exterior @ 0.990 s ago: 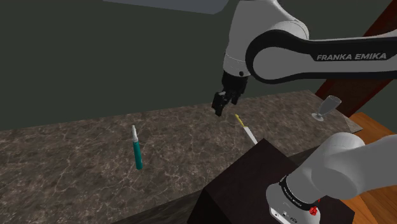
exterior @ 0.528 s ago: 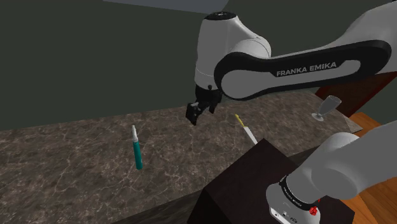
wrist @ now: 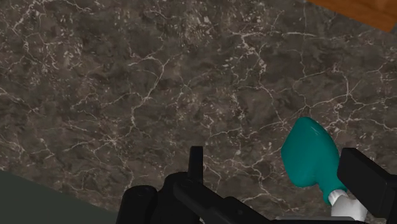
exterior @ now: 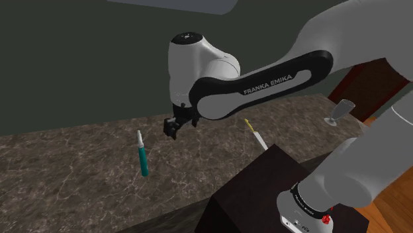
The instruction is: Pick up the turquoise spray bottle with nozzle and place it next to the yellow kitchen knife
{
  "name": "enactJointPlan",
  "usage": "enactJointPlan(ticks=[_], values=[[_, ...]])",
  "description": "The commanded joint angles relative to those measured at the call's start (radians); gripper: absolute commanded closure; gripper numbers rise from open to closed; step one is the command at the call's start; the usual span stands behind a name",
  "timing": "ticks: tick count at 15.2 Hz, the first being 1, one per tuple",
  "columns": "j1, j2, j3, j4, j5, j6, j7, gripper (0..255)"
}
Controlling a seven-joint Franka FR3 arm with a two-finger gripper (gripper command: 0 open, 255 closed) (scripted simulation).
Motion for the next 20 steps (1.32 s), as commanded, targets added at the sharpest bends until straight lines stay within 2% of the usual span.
enactJointPlan(ticks=[1,8,13,20], values=[[0.012,0.082,0.009,0.056,-0.057,0.015,0.061,0],[0.124,0.375,-0.018,0.301,-0.244,0.018,0.244,0],[0.221,0.56,-0.06,0.505,-0.324,-0.01,0.312,0],[0.229,0.612,-0.084,0.491,-0.357,0.053,0.33,0]])
